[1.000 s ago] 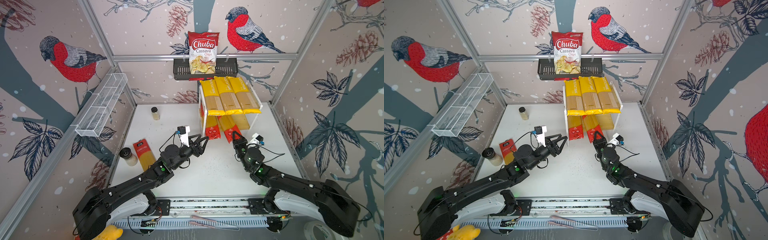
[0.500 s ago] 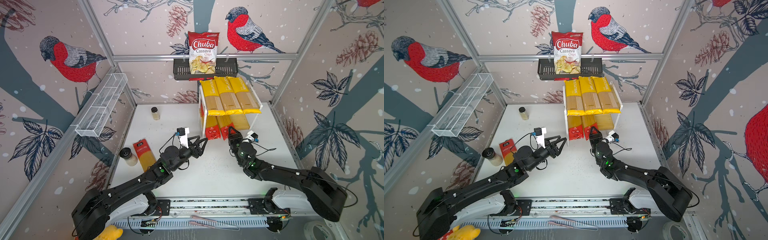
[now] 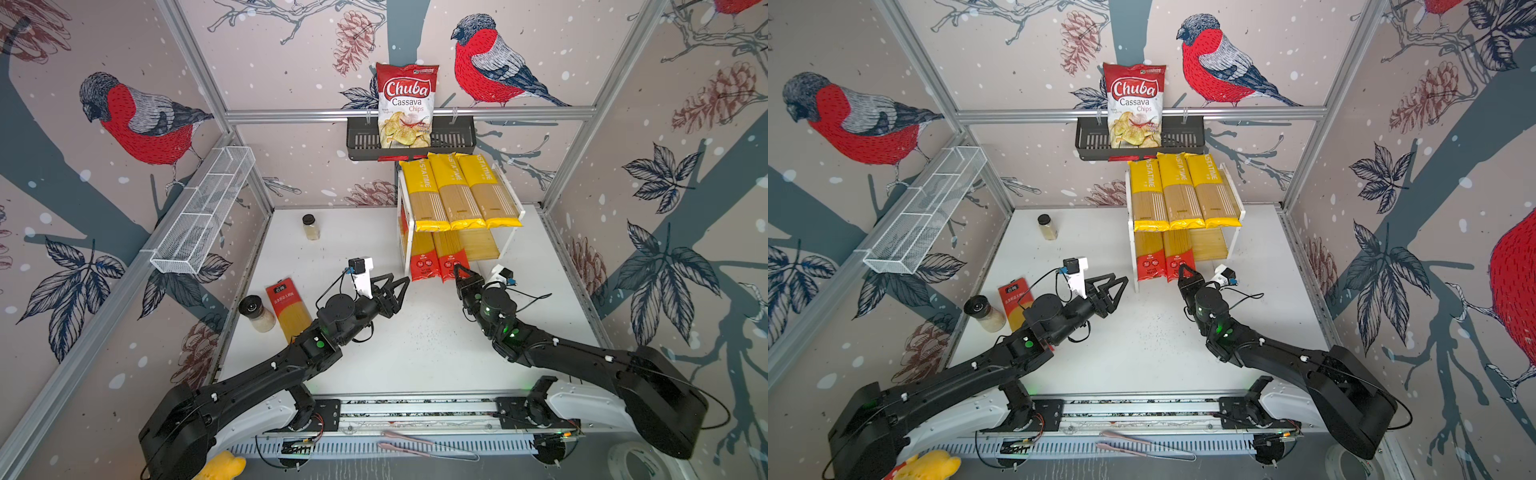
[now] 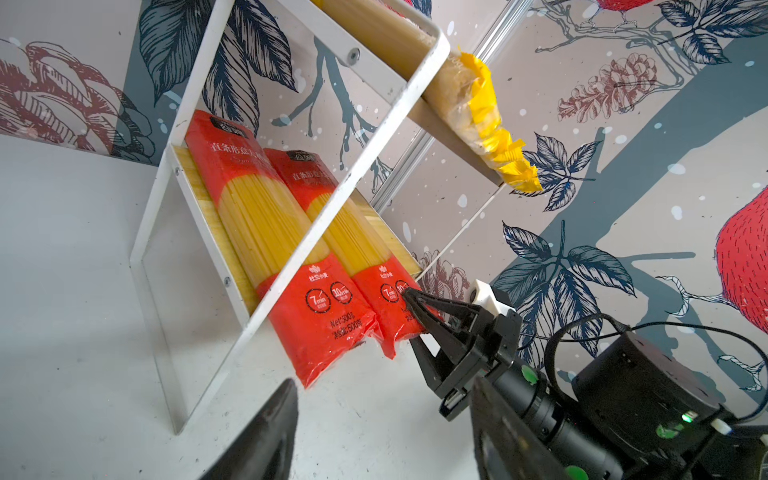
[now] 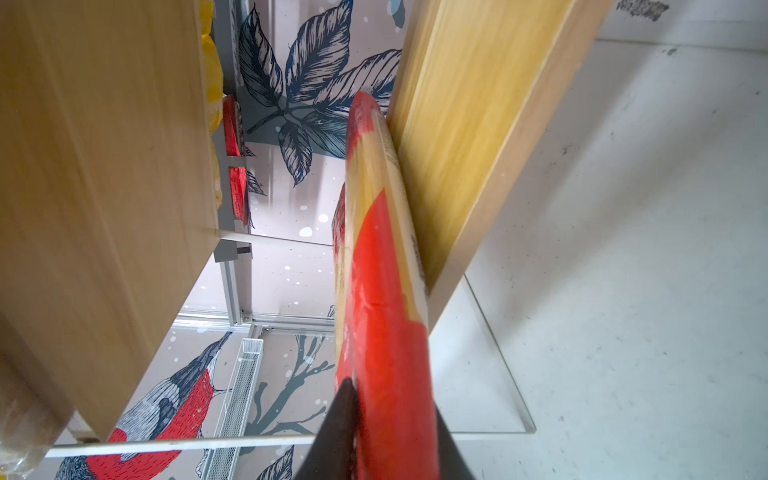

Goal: Place and organize the pasta boxes and bags onto the shelf
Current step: 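Release the pack on the lower shelf and draw both grippers back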

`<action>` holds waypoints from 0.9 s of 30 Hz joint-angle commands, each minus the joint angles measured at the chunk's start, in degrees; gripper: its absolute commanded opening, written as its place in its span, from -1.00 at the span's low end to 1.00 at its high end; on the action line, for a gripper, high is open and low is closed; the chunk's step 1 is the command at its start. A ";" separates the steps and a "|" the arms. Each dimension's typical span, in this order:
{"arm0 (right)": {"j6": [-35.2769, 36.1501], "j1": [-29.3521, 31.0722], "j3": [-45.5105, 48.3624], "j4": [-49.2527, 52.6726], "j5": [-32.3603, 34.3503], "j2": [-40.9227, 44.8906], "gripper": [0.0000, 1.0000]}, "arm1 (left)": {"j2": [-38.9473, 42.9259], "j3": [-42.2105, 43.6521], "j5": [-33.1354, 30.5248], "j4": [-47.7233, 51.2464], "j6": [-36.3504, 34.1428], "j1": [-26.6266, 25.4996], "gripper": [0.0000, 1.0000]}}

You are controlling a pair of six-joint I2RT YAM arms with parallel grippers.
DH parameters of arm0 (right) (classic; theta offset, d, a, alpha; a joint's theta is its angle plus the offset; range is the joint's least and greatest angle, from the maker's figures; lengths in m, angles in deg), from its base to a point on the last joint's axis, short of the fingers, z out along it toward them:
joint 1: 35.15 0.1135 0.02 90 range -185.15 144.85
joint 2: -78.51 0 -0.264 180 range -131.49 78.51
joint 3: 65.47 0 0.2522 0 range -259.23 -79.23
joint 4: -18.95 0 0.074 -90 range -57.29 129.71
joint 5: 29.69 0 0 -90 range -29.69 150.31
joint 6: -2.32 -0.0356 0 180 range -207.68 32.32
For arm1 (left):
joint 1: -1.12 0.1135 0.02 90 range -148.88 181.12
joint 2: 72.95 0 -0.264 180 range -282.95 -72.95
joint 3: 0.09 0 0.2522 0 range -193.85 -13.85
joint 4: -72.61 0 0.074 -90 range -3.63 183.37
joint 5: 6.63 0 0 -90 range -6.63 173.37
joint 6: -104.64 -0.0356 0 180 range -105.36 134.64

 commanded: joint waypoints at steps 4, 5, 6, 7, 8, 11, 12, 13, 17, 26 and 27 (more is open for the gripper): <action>2.75 -2.76 -1.77 -4.91 -4.57 -1.99 -0.70 | 0.79 0.46 0.26 -0.05 0.43 0.11 0.29; 2.68 -3.27 -2.04 -5.25 -5.24 -2.67 -0.70 | 1.00 0.55 0.01 0.21 0.49 0.10 0.29; 2.53 -3.70 -2.18 -5.69 -5.79 -3.30 -0.70 | 1.23 0.63 -0.15 0.51 0.45 0.06 0.29; 2.42 -4.05 -2.12 -6.46 -6.35 -3.99 -0.71 | 1.38 0.72 -0.39 0.69 0.48 0.07 0.29; 2.35 -4.30 -2.04 -7.12 -6.77 -4.08 -0.71 | 1.71 0.81 -0.49 0.97 0.44 0.08 0.29; 1.34 -4.49 -1.03 -8.48 -7.69 -5.44 -0.70 | 2.33 0.82 -0.87 1.76 0.51 0.11 0.29; 1.48 -4.40 -0.81 -8.77 -7.96 -5.31 -0.66 | 2.50 0.92 -1.13 1.98 0.51 0.13 0.29; 1.76 -4.33 -0.70 -8.72 -8.26 -5.05 -0.61 | 2.73 0.97 -1.32 2.31 0.37 0.10 0.29; 1.68 -4.67 1.00 -7.77 -9.21 -2.17 -0.21 | 3.22 0.90 -2.68 3.84 0.18 0.30 0.29; 8.67 -5.23 4.36 7.80 -11.96 11.72 0.15 | 4.45 -1.23 -4.20 15.95 0.54 4.63 0.33; 9.33 -4.89 4.46 10.20 -12.45 12.82 0.15 | 4.54 -1.46 -3.89 17.75 0.73 5.91 0.33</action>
